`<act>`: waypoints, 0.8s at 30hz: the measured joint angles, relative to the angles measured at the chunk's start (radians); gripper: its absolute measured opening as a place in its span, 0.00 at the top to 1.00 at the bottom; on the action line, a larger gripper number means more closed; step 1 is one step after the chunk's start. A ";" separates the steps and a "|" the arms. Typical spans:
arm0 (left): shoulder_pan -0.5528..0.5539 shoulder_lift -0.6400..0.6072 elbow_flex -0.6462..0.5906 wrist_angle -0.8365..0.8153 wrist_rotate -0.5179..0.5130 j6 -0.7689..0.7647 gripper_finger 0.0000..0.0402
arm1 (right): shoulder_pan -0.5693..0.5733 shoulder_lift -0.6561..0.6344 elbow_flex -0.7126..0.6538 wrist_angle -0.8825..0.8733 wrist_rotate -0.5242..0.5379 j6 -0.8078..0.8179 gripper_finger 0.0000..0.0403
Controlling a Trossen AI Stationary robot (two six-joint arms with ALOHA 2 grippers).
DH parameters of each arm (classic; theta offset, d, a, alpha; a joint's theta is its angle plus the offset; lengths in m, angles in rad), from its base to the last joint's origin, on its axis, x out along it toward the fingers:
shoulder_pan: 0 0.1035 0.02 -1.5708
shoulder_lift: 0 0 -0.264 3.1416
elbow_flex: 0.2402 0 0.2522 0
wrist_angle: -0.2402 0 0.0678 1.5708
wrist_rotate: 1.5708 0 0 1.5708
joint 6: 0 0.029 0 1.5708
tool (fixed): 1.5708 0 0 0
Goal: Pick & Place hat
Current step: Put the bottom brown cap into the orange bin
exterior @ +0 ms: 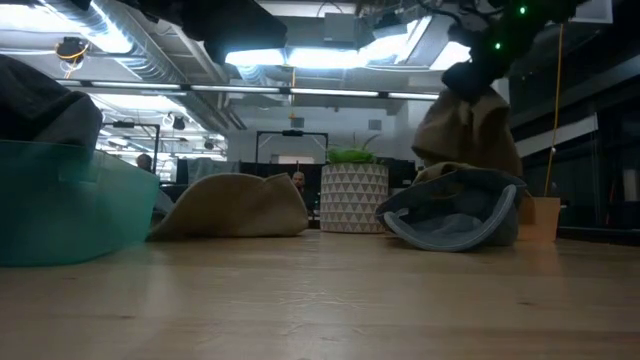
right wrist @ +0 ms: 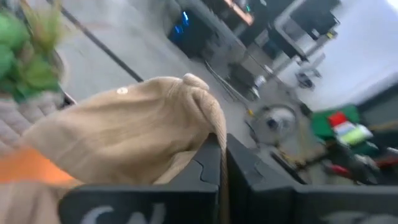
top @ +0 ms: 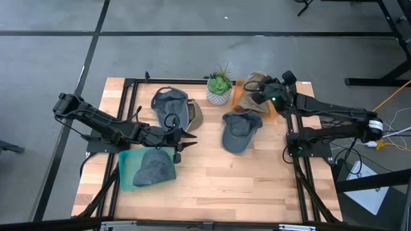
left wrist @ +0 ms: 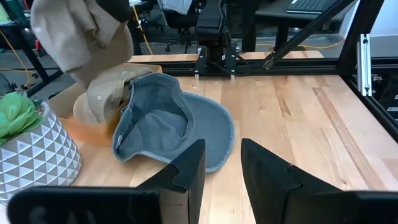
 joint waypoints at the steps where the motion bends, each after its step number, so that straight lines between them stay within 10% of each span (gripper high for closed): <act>1: 0.000 0.000 0.000 0.000 0.000 -0.001 0.76 | -0.014 -0.014 -0.033 0.078 -0.033 -0.038 0.99; 7: 0.000 0.000 0.000 0.000 -0.007 -0.024 0.76 | -0.080 -0.053 -0.201 0.363 -0.202 -0.240 0.99; 24: 0.000 0.000 0.000 0.000 -0.007 -0.053 0.76 | -0.258 -0.115 -0.319 0.416 -0.395 -0.493 0.99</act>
